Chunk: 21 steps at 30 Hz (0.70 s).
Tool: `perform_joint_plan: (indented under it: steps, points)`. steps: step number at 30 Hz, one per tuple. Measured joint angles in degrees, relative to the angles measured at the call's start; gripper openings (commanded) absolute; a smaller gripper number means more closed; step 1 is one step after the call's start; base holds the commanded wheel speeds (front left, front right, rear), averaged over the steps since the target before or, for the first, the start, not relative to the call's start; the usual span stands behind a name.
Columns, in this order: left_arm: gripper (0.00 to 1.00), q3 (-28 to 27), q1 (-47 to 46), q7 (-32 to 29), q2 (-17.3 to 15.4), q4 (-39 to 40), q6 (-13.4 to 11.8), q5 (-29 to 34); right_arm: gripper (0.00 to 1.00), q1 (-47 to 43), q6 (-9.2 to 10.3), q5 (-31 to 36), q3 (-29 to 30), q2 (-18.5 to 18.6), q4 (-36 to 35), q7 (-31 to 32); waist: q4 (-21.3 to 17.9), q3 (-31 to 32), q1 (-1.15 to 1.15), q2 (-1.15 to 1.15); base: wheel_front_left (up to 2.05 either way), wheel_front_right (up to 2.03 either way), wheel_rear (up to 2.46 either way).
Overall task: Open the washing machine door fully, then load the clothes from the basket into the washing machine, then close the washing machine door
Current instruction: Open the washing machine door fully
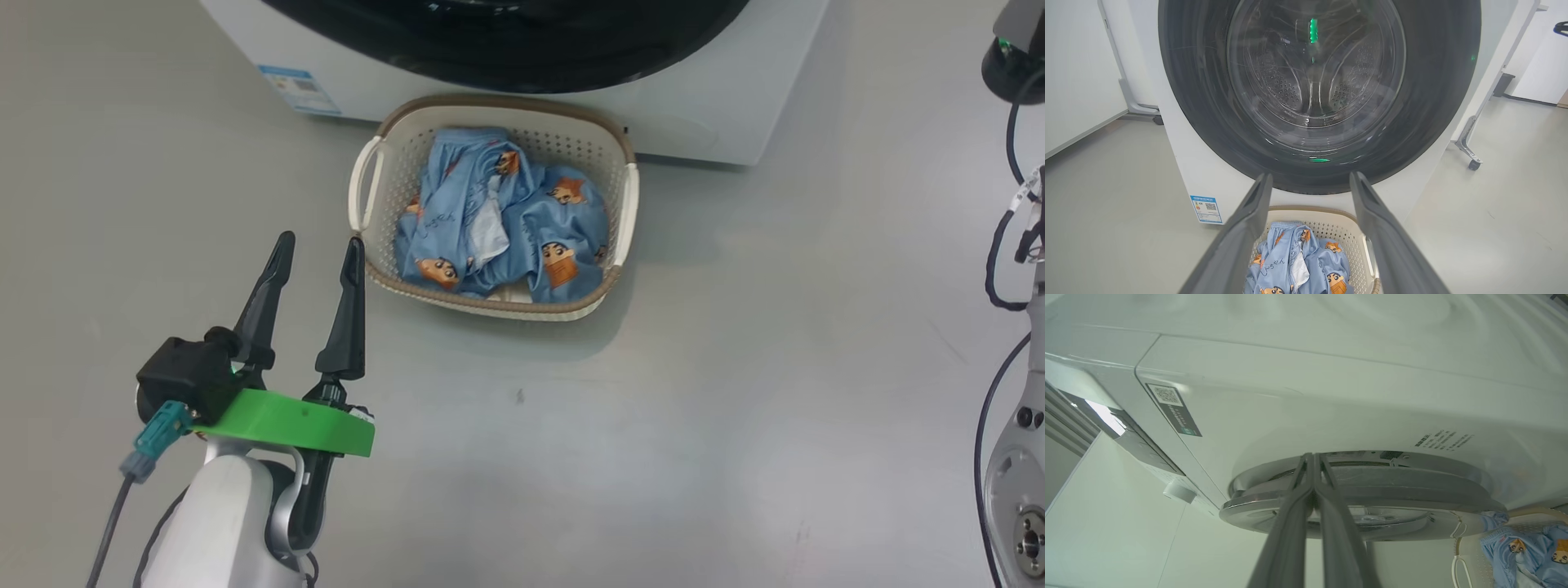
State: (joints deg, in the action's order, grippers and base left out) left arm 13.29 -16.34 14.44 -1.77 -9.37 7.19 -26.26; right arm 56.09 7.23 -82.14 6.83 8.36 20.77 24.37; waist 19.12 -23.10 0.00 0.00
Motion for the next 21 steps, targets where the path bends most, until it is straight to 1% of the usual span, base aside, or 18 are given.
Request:
perform_joint_plan:
  steps: [8,21]
  points:
    - [1.00,2.1,-0.9,0.0,0.2,1.1,0.0,-3.4,0.00,5.1,0.00,0.2,-1.7,0.3,2.9,2.3,3.6,-3.3,0.00,0.00,0.00,0.00,0.00]
    - [1.00,4.2,-3.6,0.0,0.4,4.5,0.0,-6.9,0.00,10.9,0.01,2.6,-2.3,0.7,8.5,2.2,8.2,-8.3,0.00,0.00,0.00,0.00,0.00]
